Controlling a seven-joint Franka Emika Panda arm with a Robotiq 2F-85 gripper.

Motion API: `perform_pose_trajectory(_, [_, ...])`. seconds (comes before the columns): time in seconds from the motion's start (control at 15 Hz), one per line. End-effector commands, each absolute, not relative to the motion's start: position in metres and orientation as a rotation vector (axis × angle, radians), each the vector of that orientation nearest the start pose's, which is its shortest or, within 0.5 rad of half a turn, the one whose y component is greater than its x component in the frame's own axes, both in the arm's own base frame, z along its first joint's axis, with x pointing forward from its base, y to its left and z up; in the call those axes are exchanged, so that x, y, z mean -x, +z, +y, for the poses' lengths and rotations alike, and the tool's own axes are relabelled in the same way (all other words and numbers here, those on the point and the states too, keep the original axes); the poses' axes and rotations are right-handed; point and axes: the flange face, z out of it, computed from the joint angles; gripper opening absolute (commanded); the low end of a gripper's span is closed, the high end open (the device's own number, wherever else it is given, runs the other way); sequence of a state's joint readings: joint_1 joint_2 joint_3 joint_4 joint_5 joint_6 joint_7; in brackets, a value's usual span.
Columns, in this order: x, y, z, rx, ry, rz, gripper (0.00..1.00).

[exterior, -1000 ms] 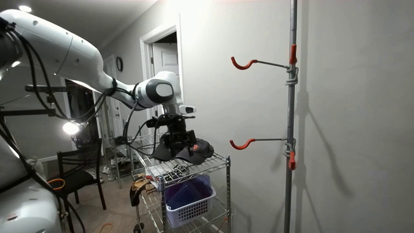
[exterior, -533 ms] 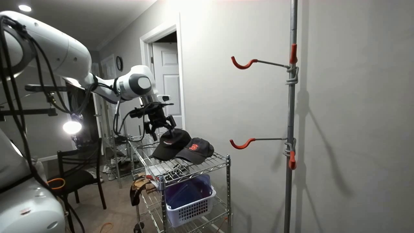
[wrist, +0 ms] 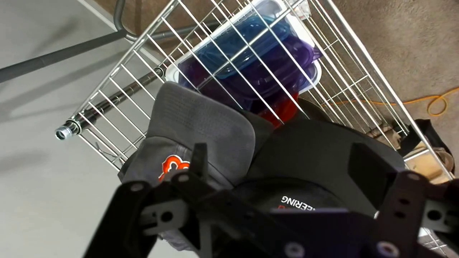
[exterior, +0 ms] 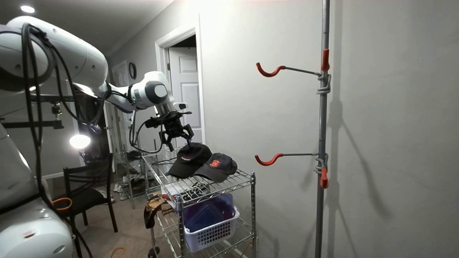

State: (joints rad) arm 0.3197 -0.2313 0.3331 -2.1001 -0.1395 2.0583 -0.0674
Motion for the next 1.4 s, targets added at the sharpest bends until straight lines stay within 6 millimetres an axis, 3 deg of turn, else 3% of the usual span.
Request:
perform_pose_trajectory(0.0, [-0.402, 0.532, 0.312, 3.025, -0.368, -1.231, 1.00])
perform_pose_trajectory(0.27, [-0.402, 0.532, 0.312, 3.025, -0.368, -1.231, 1.00])
perform_pose_trajectory(0.6, [-0.453, 0.524, 0.329, 2.927, -0.703, -1.352, 1.00])
perform_pose_trajectory(0.87, [-0.492, 0.499, 0.342, 2.766, -0.834, -1.372, 1.00])
perform_pose_trajectory(1.07, [-0.506, 0.486, 0.356, 2.659, -0.863, -1.387, 1.00])
perform_pose_trajectory(1.33, [-0.513, 0.487, 0.362, 2.621, -0.808, -1.401, 1.00])
